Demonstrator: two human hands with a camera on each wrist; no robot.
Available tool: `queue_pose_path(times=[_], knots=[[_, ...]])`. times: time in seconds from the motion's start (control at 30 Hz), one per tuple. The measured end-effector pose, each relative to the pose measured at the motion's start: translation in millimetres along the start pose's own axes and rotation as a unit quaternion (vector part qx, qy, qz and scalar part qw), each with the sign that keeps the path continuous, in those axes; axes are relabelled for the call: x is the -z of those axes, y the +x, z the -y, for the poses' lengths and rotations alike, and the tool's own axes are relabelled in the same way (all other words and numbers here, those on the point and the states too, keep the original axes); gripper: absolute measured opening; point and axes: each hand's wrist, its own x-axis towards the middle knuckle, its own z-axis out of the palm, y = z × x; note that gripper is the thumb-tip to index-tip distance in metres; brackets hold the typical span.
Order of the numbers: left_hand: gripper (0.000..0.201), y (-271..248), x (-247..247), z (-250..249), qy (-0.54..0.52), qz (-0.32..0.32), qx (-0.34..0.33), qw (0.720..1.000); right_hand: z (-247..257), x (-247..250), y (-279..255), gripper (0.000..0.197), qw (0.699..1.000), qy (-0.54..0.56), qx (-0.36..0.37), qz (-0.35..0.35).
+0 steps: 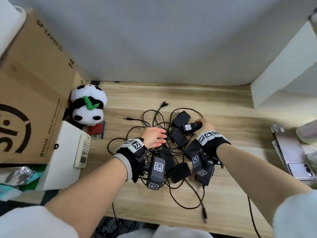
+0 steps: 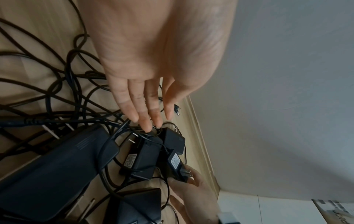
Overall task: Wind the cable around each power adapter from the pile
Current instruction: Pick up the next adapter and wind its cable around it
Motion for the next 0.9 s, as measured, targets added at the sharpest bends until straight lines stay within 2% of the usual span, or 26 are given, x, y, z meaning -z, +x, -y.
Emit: queue_pose_path(times=[0.1, 0.17, 0.3, 0.4, 0.5, 0.6, 0.67, 0.73, 0.83, 0.9], knots=[[0.029, 1, -1, -4, 0.004, -0.007, -0.022, 1.000, -7, 0, -1, 0.041, 0.999, -0.045, 0.008, -0.002], [0.029, 2, -1, -7, 0.008, -0.008, -0.033, 0.999, -10, 3, -6, 0.041, 1.000, -0.024, 0.017, -0.010], [0.024, 0, -8, -15, -0.004, -0.002, -0.055, 0.998, -1, 20, -21, 0.047, 0.986, 0.158, 0.037, -0.022], [0.027, -5, -19, -24, 0.017, -0.007, -0.098, 0.995, 15, 47, -39, 0.047, 0.943, 0.329, 0.037, 0.014], [0.035, -17, -29, -40, 0.069, -0.002, -0.159, 0.985, 35, 74, -59, 0.036, 0.916, 0.389, 0.086, 0.034], [0.030, -39, -38, -61, 0.033, 0.096, -0.196, 0.975, 54, 99, -81, 0.026, 0.886, 0.430, 0.151, 0.086], [0.034, -56, -41, -74, -0.032, 0.185, -0.168, 0.968, 66, 116, -93, 0.018, 0.854, 0.462, 0.193, 0.141], [0.044, -67, -40, -82, -0.028, 0.235, -0.142, 0.961, 76, 131, -103, 0.017, 0.828, 0.485, 0.227, 0.168], [0.047, -80, -38, -92, -0.044, 0.247, -0.135, 0.958, 90, 150, -111, 0.060, 0.799, 0.512, 0.264, 0.171], [0.044, -89, -37, -98, -0.089, 0.265, -0.132, 0.951, 97, 157, -115, 0.073, 0.787, 0.522, 0.280, 0.173]])
